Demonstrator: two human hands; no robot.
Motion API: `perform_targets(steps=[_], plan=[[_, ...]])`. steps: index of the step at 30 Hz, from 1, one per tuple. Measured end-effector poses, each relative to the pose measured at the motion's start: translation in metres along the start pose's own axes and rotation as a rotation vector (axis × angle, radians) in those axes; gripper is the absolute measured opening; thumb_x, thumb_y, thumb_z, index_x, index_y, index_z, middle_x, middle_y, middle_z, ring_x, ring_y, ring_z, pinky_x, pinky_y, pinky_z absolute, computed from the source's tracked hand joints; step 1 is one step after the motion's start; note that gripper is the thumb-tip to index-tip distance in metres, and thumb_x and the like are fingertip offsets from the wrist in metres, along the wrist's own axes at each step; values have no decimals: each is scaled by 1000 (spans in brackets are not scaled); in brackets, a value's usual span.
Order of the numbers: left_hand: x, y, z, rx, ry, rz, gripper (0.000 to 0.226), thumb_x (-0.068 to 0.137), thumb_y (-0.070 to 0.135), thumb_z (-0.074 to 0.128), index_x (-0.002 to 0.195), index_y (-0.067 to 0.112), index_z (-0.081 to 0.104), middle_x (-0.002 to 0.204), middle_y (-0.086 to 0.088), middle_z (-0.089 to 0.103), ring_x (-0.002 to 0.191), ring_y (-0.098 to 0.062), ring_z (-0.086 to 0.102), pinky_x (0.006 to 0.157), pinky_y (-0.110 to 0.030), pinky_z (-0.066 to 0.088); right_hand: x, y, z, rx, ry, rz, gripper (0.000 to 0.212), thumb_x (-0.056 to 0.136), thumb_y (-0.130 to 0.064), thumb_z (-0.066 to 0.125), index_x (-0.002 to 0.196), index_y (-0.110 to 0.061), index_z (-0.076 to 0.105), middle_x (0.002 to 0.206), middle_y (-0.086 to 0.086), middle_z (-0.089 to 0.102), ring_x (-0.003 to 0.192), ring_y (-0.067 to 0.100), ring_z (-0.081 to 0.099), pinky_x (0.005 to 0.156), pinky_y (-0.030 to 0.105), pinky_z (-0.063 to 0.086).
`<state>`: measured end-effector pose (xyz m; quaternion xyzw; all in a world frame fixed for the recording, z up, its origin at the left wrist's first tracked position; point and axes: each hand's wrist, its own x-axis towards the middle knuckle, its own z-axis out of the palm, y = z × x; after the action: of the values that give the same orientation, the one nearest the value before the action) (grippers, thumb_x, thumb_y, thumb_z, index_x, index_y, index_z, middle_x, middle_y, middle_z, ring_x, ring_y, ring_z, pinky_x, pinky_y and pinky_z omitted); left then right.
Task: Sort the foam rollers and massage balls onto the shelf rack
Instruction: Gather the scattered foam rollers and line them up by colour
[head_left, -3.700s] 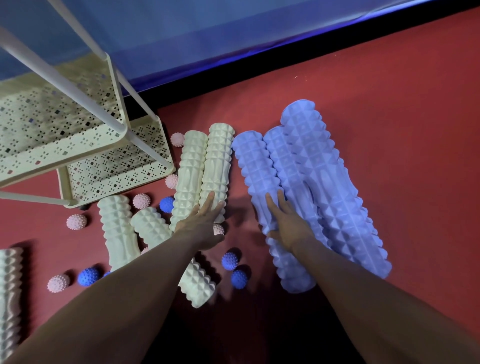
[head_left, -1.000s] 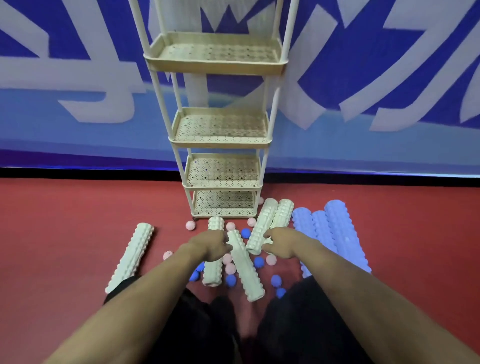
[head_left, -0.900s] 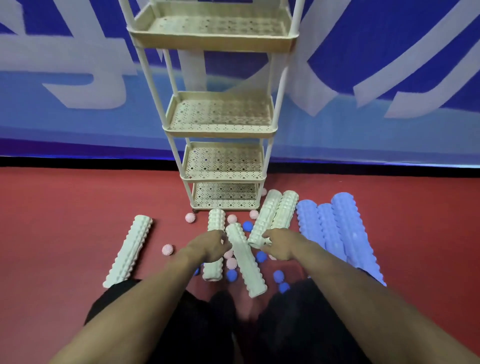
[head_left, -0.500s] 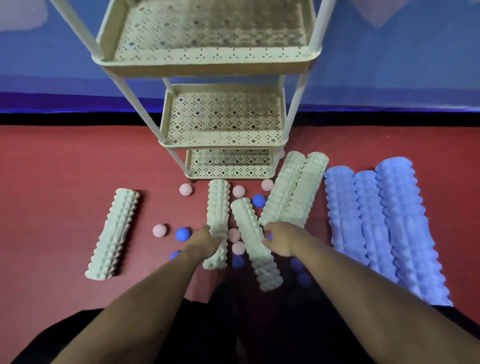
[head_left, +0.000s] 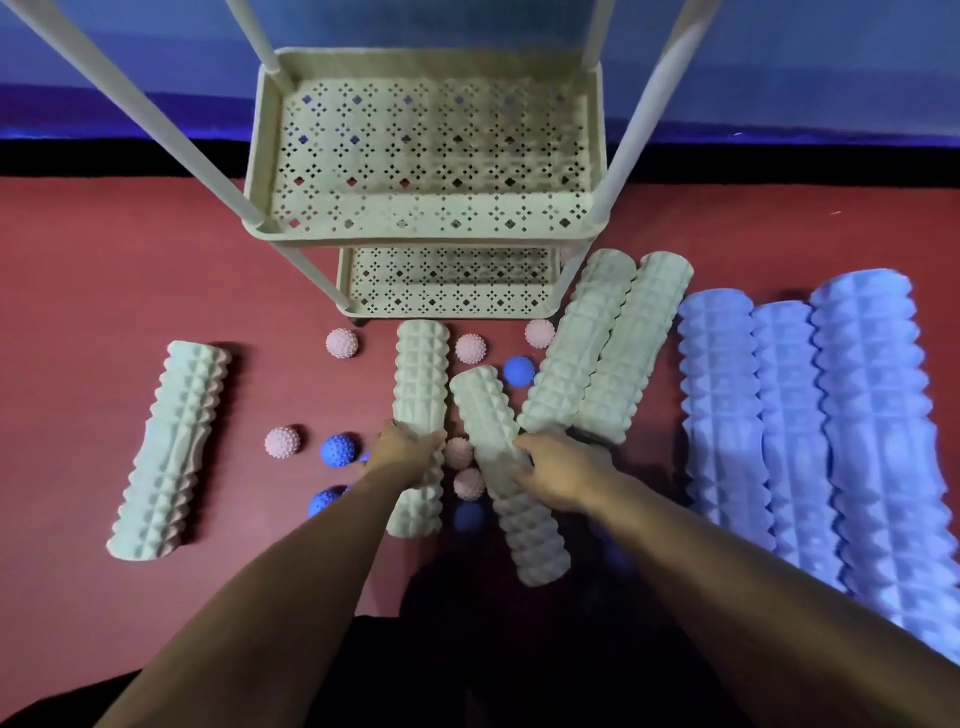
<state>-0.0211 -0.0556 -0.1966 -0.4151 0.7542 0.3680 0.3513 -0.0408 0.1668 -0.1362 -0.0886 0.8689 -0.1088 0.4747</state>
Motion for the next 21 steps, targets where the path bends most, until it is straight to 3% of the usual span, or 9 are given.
perform_targets(steps=[3, 5, 8, 10, 13, 16, 21], plan=[[-6, 7, -3, 0, 1, -5, 60, 71, 46, 78, 108, 12, 47, 97, -7, 66, 76, -27, 71, 65, -38, 62, -2, -4, 1, 52, 12, -3, 23, 98, -46, 44, 82, -29, 39, 96, -4, 50, 87, 20, 53, 56, 28, 27], [-11, 8, -8, 26, 6, 1, 55, 72, 45, 78, 104, 12, 49, 97, -7, 66, 73, -23, 67, 56, -30, 54, -2, -6, 3, 111, 9, -17, 18, 98, -46, 45, 94, -29, 46, 99, -2, 56, 94, 24, 59, 66, 32, 40], [-19, 9, -17, 4, -25, 15, 57, 75, 51, 78, 104, 7, 59, 94, -10, 71, 66, -23, 68, 49, -28, 51, -12, -11, -4, 108, 2, -33, 44, 100, -48, 45, 137, -26, 50, 128, 3, 60, 116, 28, 59, 83, 34, 44], [-34, 10, -24, -57, -59, 16, 59, 74, 54, 78, 104, 7, 61, 82, -10, 73, 60, -24, 71, 48, -29, 57, -24, -14, -12, 106, 22, -27, 51, 101, -48, 46, 147, -27, 43, 140, 2, 54, 125, 26, 54, 84, 32, 38], [-59, 9, -35, -90, -115, 42, 46, 83, 47, 75, 102, 8, 61, 78, -5, 70, 56, -20, 66, 40, -20, 47, -44, -17, -24, 150, 25, -25, 58, 99, -50, 48, 153, -28, 37, 150, 3, 48, 134, 25, 48, 103, 36, 41], [-86, 13, -44, -92, -143, 113, 50, 80, 51, 74, 103, 8, 63, 83, -4, 67, 67, -21, 62, 57, -27, 50, -70, -20, -40, 255, 45, -16, 57, 98, -49, 52, 149, -25, 43, 146, 3, 54, 129, 23, 53, 105, 33, 42], [-147, 26, -48, -214, -252, 191, 73, 57, 62, 83, 108, 13, 64, 94, -7, 78, 85, -29, 75, 85, -47, 61, -122, -28, -60, 550, 209, -42, 46, 97, -41, 59, 135, -15, 58, 127, 5, 68, 110, 22, 66, 95, 31, 48]])
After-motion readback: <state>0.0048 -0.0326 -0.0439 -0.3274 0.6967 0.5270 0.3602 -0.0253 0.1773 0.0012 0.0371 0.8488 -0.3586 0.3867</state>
